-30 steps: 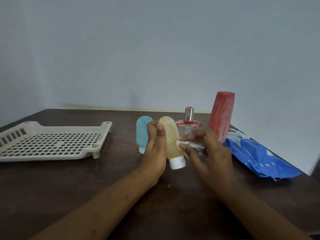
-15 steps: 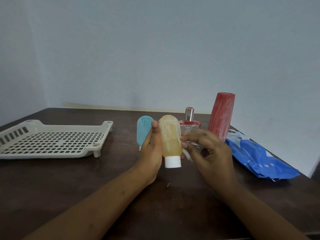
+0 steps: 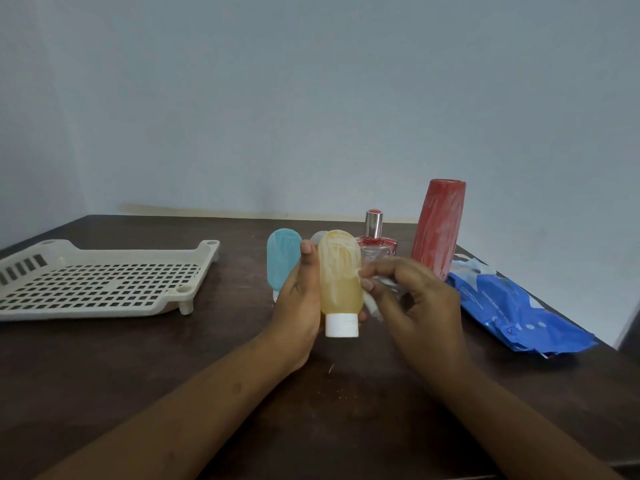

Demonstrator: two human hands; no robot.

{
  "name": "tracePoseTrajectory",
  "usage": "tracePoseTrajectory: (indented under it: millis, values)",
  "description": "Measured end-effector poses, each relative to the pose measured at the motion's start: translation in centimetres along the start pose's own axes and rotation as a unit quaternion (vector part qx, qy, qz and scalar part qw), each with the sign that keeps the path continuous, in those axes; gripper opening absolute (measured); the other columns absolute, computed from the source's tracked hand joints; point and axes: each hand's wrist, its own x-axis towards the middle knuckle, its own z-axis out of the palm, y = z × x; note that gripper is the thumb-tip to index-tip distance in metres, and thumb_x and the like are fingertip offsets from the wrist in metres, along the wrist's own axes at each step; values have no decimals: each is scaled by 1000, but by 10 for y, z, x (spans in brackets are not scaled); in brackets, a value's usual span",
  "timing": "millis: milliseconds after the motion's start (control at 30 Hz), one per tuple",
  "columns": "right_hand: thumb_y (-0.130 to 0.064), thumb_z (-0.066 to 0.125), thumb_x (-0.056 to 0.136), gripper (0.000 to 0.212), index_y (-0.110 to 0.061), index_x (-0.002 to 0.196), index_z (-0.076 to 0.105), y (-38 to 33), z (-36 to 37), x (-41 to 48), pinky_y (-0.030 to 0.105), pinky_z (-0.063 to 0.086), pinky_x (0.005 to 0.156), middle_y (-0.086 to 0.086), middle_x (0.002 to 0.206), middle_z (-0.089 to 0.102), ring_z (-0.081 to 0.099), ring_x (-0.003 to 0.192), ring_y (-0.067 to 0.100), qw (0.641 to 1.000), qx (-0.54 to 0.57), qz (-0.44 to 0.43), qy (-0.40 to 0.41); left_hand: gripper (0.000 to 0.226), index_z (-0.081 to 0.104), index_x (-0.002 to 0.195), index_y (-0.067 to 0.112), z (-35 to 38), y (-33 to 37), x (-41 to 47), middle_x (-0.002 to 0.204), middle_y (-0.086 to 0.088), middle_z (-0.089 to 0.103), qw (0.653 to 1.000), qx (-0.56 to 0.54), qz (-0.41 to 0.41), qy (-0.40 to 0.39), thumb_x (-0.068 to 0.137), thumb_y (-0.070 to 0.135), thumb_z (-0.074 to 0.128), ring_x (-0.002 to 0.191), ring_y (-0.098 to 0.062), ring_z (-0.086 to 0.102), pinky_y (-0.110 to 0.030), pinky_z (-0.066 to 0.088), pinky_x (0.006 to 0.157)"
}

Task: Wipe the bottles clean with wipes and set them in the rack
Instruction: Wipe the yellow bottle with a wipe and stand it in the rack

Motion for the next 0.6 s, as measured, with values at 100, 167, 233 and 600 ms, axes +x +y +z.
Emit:
tracePoseTrajectory:
  millis: [100, 167, 233, 600]
  values:
    - [-15, 62, 85, 13, -13, 95, 70, -4, -1, -1, 6, 44, 77, -10, 95, 64, 59, 90, -1, 997, -19, -65, -28, 82, 58, 115, 23, -1, 0, 0, 111, -6, 68, 999, 22, 3, 33, 58, 77, 34, 105, -24, 65, -46, 50, 96]
    - [-12, 60, 86, 13, -14, 95, 69, -6, -1, -1, 8, 43, 80, -13, 95, 62, 56, 91, -2, 994, -45, -90, -45, 97, 55, 127, 22, 0, -1, -3, 118, -6, 65, 998, 50, 7, 22, 55, 81, 31, 112, -22, 61, -46, 47, 101]
    - [-11, 59, 86, 12, -16, 95, 67, -7, -1, -1, 7, 41, 79, -19, 93, 56, 54, 89, -5, 993, -60, -88, -43, 103, 48, 137, 20, 1, 0, -6, 125, -7, 63, 997, 78, 3, 1, 57, 80, 26, 116, -21, 59, -44, 44, 105]
    - [-28, 51, 85, 16, -33, 98, 43, -18, 0, -6, 14, 44, 73, -5, 93, 61, 56, 88, 7, 989, -18, -102, -103, 82, 36, 143, 21, -1, -7, -2, 132, -7, 55, 988, 147, 13, -34, 78, 68, 15, 117, -15, 53, -21, 45, 89]
